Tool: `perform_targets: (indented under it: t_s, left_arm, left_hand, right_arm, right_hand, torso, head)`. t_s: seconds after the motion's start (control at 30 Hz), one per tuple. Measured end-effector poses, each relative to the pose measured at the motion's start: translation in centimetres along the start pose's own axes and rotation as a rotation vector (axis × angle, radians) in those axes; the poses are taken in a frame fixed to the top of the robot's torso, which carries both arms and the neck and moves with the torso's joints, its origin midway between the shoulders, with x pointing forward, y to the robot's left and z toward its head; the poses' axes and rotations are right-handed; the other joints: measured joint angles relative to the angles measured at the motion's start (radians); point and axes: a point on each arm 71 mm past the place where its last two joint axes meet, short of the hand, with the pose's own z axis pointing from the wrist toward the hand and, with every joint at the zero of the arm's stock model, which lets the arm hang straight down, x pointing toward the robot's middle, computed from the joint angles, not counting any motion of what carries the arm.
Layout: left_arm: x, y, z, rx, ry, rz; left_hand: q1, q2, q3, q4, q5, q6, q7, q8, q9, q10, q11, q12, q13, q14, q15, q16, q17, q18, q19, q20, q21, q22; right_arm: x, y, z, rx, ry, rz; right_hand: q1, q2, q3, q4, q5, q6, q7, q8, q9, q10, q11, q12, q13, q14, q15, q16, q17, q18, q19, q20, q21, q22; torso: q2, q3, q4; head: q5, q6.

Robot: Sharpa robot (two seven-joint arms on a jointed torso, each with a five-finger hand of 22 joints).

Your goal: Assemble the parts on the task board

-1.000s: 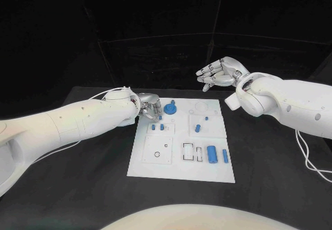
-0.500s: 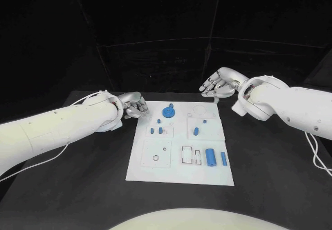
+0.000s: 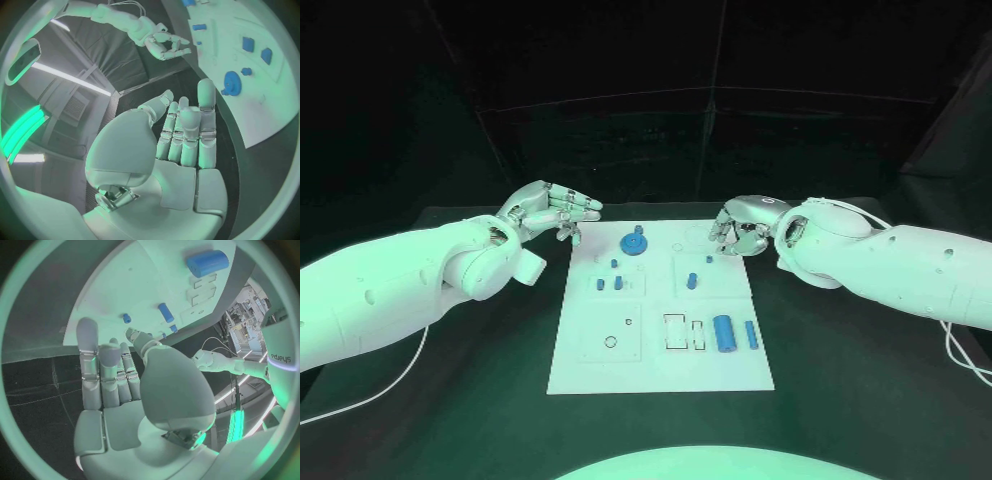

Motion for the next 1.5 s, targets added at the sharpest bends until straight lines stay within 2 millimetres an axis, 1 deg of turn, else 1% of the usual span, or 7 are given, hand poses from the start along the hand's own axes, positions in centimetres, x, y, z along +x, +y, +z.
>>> perform_targets:
  t_s: [0.33, 0.4, 0.77, 1.07, 1.2, 1.27, 1.5]
  left_arm:
    - [0.9, -0.8, -0.9, 0.081, 0.004, -0.189]
    - [1.1, -0.9, -1.0, 0.089, 0.004, -0.206]
    - [1.1, -1.0, -1.2, 0.107, -0.006, -0.239]
    - [1.0, -1.0, -1.2, 0.108, -0.009, -0.247]
    - [1.0, -1.0, -1.2, 0.108, -0.01, -0.248]
    - [1.0, -1.0, -1.2, 0.108, -0.009, -0.249]
    - [1.0, -0.9, -1.2, 0.107, -0.008, -0.251]
  left_hand:
    - [-0.004, 0.004, -0.01, 0.004, 0.0, 0.0, 0.0, 0.0, -0.001, 0.0, 0.0, 0.004, 0.001, -0.007, 0.0, -0.009, -0.012, 0.0, -0.003, 0.003, -0.007, -0.006]
    - [-0.004, 0.004, -0.01, 0.004, 0.0, 0.0, 0.0, 0.0, -0.001, 0.0, 0.0, 0.004, 0.002, -0.007, 0.0, -0.009, -0.015, 0.0, -0.003, 0.003, -0.007, -0.007]
    - [-0.004, 0.004, -0.013, 0.002, 0.0, 0.0, 0.0, 0.0, -0.001, 0.0, 0.0, 0.008, 0.002, -0.014, 0.0, -0.012, -0.021, 0.0, -0.003, 0.003, -0.012, -0.009]
    - [-0.004, 0.004, -0.015, 0.004, 0.0, -0.004, 0.004, 0.0, -0.001, 0.0, 0.0, 0.012, 0.003, -0.018, 0.004, -0.012, -0.027, 0.0, -0.007, 0.0, -0.018, -0.013]
    - [0.003, 0.01, -0.015, 0.004, 0.0, -0.004, 0.004, 0.0, -0.001, 0.0, 0.0, 0.015, 0.003, -0.018, 0.004, -0.012, -0.028, 0.01, -0.007, 0.0, -0.018, -0.014]
    - [0.003, 0.01, -0.016, 0.004, 0.0, -0.004, 0.004, 0.0, -0.001, 0.0, 0.0, 0.015, 0.003, -0.018, 0.004, -0.012, -0.028, 0.011, -0.007, 0.0, -0.018, -0.014]
    - [0.02, 0.027, -0.009, -0.007, 0.0, -0.004, 0.004, 0.0, -0.001, 0.0, 0.0, 0.02, 0.005, -0.018, 0.004, -0.006, -0.007, 0.011, -0.007, 0.0, -0.018, -0.017]
  right_arm:
    - [1.7, 0.6, -0.2, -0.004, 0.023, -0.075]
    - [1.8, 0.7, -0.1, -0.005, 0.024, -0.083]
    - [2.5, 1.0, 0.5, -0.009, 0.034, -0.104]
    - [2.8, 1.1, 0.8, -0.007, 0.05, -0.11]
    - [2.9, 1.3, 0.9, -0.011, 0.057, -0.11]
    - [3.0, 1.4, 1.0, -0.013, 0.06, -0.11]
    - [3.0, 1.6, 1.2, -0.016, 0.064, -0.11]
  right_hand:
    - [-0.004, -0.004, 0.005, 0.005, 0.0, -0.027, 0.027, -0.008, 0.0, -0.03, 0.016, -0.009, 0.0, 0.004, 0.011, 0.126, 0.095, 0.0, 0.002, 0.005, 0.118, 0.124]
    - [-0.004, -0.004, 0.007, 0.007, 0.0, -0.027, 0.027, -0.008, 0.0, -0.03, 0.016, -0.009, 0.0, 0.004, 0.011, 0.143, 0.107, -0.015, -0.002, 0.009, 0.134, 0.141]
    - [0.01, 0.01, 0.048, 0.0, -0.022, -0.027, 0.026, -0.008, 0.0, -0.03, 0.016, -0.009, 0.0, 0.003, 0.011, 0.209, 0.158, -0.015, 0.001, 0.012, 0.207, 0.222]
    - [0.013, 0.022, 0.094, -0.003, -0.047, 0.001, 0.015, -0.008, 0.003, -0.009, 0.007, -0.007, 0.0, 0.003, 0.011, 0.251, 0.187, -0.015, -0.003, 0.016, 0.265, 0.288]
    - [0.017, 0.025, 0.108, -0.004, -0.05, 0.016, 0.009, -0.004, 0.004, 0.005, 0.0, -0.003, 0.001, 0.003, 0.011, 0.267, 0.201, -0.015, -0.002, 0.016, 0.292, 0.319]
    - [0.017, 0.025, 0.113, -0.006, -0.054, 0.023, 0.008, -0.004, 0.004, 0.012, -0.001, -0.003, 0.001, 0.003, 0.011, 0.273, 0.204, -0.031, -0.002, 0.016, 0.305, 0.334]
    - [0.017, 0.025, 0.12, -0.007, -0.055, 0.023, 0.009, -0.004, 0.004, 0.014, -0.002, -0.003, 0.001, 0.003, 0.011, 0.283, 0.209, -0.031, 0.001, 0.012, 0.327, 0.366]
  torso:
    - [0.0, 0.0006, 0.0024]
    - [0.0, 0.0005, 0.0028]
    - [0.001, 0.0005, 0.0031]
    - [0.001, 0.0006, 0.002]
    - [0.001, 0.0005, 0.0016]
    - [0.0, 0.0005, 0.0015]
    - [0.0, 0.0004, 0.0014]
  head:
    - [0.007, -0.008]
    - [0.009, -0.009]
    - [0.014, -0.012]
    - [0.014, -0.015]
    - [0.014, -0.016]
    - [0.014, -0.016]
    - [0.014, -0.016]
